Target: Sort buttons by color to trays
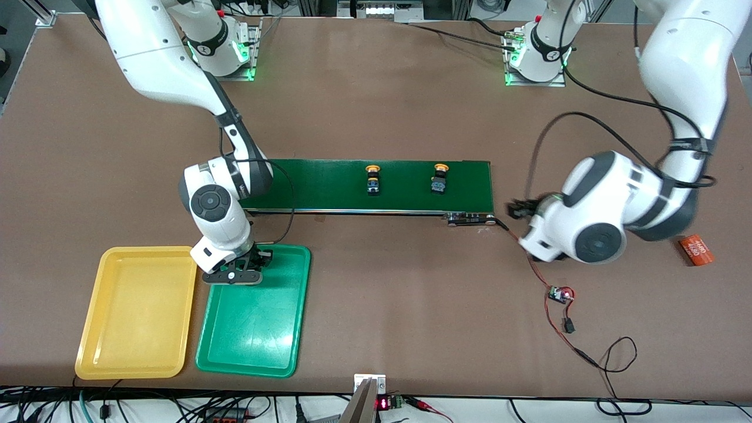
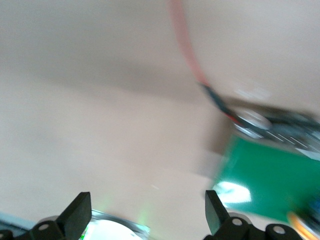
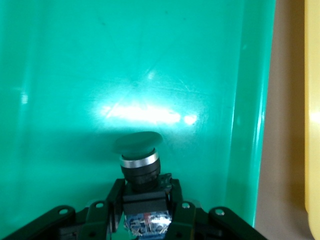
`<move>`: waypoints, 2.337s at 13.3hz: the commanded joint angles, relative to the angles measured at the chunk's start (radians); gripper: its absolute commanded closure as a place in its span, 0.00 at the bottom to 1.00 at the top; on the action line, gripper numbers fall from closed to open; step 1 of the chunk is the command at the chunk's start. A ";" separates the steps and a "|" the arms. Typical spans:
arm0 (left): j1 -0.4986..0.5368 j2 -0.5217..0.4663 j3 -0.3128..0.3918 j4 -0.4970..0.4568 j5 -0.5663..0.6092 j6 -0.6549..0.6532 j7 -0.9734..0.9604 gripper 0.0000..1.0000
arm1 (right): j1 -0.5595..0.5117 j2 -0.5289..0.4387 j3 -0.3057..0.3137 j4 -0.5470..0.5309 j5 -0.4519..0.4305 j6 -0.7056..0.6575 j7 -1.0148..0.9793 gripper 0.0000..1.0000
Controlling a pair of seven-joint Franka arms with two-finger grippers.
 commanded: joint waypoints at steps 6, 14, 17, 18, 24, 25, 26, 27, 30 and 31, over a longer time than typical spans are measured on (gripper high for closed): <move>0.139 0.030 0.219 0.023 0.262 0.266 0.277 0.00 | 0.015 0.024 -0.013 0.022 -0.012 0.047 -0.014 0.10; 0.281 0.081 0.353 0.128 0.109 0.463 0.489 0.00 | 0.049 -0.192 0.032 -0.053 0.008 -0.258 0.032 0.00; 0.309 0.087 0.398 0.065 0.127 0.654 0.492 0.00 | 0.052 -0.287 0.059 -0.096 0.098 -0.361 0.049 0.00; 0.315 0.087 0.408 0.025 0.129 0.719 0.492 0.00 | 0.040 -0.319 0.090 -0.125 0.110 -0.373 0.059 0.00; 0.358 0.128 0.411 -0.015 0.150 0.843 0.463 0.00 | -0.114 -0.486 0.318 -0.297 0.113 -0.370 0.153 0.00; 0.358 0.130 0.411 -0.027 0.149 0.843 0.454 0.00 | -0.135 -0.503 0.357 -0.318 0.113 -0.366 0.177 0.00; 0.361 0.144 0.411 -0.027 0.149 0.845 0.442 0.00 | -0.137 -0.508 0.378 -0.327 0.113 -0.361 0.212 0.00; 0.364 0.147 0.411 -0.029 0.150 0.845 0.442 0.02 | -0.137 -0.511 0.397 -0.343 0.112 -0.349 0.237 0.00; 0.364 0.141 0.411 -0.030 0.149 0.818 0.451 0.71 | -0.132 -0.503 0.425 -0.401 0.112 -0.251 0.300 0.00; 0.364 0.141 0.409 -0.030 0.149 0.814 0.445 0.81 | -0.128 -0.497 0.431 -0.415 0.110 -0.228 0.325 0.00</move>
